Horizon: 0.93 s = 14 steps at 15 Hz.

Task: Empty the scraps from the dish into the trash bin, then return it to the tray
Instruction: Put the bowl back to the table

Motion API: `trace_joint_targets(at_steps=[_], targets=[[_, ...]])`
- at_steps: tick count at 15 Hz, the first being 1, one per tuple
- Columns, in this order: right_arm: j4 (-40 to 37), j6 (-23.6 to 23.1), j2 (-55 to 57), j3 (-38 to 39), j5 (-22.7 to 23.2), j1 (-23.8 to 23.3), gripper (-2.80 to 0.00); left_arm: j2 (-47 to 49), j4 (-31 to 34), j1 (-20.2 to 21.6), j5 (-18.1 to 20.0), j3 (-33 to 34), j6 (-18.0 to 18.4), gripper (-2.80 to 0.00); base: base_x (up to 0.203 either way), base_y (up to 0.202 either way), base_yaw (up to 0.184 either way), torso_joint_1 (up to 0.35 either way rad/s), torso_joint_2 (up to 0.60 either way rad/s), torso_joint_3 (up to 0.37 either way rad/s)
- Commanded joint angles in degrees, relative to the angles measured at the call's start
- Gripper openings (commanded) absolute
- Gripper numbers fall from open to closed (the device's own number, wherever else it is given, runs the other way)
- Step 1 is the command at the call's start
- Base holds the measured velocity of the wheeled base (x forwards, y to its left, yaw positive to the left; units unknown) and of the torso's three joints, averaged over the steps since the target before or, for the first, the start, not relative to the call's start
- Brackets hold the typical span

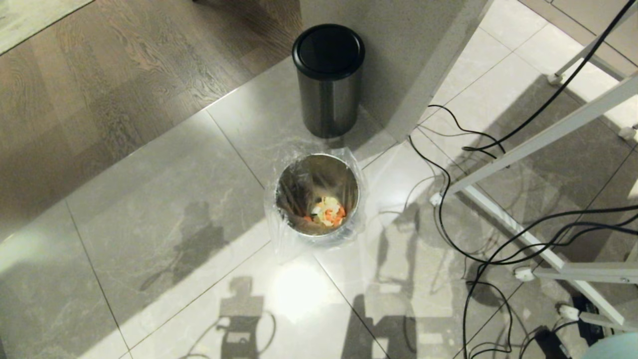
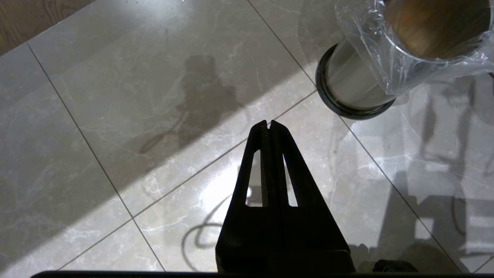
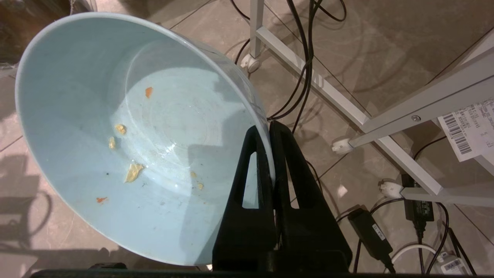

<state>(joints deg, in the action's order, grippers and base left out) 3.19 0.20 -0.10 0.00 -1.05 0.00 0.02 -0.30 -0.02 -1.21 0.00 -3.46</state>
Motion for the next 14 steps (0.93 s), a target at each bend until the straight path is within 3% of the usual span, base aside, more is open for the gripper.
trace_joint_targets(at_steps=[1,14], targets=[[0.1,0.1,0.1,0.0,0.0,0.0,-2.80,0.1,0.0,0.0,0.0,0.0,-0.1,-2.80,0.000,0.000,0.000,0.000,0.00,0.000],[0.0,0.0,0.1,0.0,0.0,0.0,-2.80,0.1,0.0,-0.1,-0.1,0.0,-0.1,-2.80,0.000,0.000,0.000,0.000,0.00,0.000]])
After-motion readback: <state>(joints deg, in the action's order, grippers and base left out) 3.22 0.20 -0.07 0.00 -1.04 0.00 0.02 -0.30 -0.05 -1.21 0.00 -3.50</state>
